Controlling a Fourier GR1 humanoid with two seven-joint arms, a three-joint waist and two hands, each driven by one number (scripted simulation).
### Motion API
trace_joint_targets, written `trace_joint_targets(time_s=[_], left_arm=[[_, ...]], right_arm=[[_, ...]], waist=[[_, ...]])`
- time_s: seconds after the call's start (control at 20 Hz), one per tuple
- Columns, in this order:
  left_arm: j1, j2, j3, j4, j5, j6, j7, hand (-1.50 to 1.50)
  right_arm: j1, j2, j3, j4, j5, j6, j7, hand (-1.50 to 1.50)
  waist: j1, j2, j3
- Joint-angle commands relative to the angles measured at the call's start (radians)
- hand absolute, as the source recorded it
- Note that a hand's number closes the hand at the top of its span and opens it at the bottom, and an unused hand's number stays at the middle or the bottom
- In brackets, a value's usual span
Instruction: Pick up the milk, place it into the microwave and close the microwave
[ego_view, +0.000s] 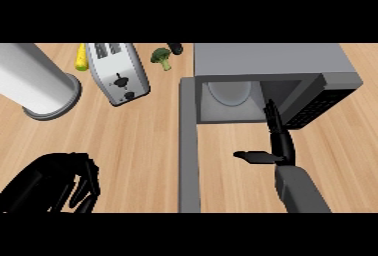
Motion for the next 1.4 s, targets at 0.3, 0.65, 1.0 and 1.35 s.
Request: trace_joint_targets(time_s=[0.3, 0.65, 1.0, 1.35], left_arm=[[-0.158, -0.004, -0.21, 0.109, -0.213, 0.084, -0.068, 1.5], [-0.202, -0.004, -0.462, 0.398, -0.452, 0.213, -0.272, 1.5], [-0.275, -0.004, -0.684, 0.743, -0.557, 0.549, -0.503, 1.5], [-0.479, -0.004, -0.814, 1.003, -0.305, 0.829, -0.672, 1.5]], right_arm=[[0.441, -0.005, 0.114, -0.477, -0.013, 0.105, 0.076, -1.5], [0.645, -0.016, 0.141, -0.781, -0.045, 0.132, 0.133, -1.5], [0.796, -0.098, 0.151, -0.984, -0.095, 0.268, 0.108, -1.5], [0.848, -0.106, 0.169, -1.188, -0.208, 0.363, 0.208, -1.5]], waist=[[-0.017, 0.002, -0.001], [-0.004, 0.008, 0.0], [-0.022, 0.012, -0.001], [-0.044, 0.02, -0.002]])
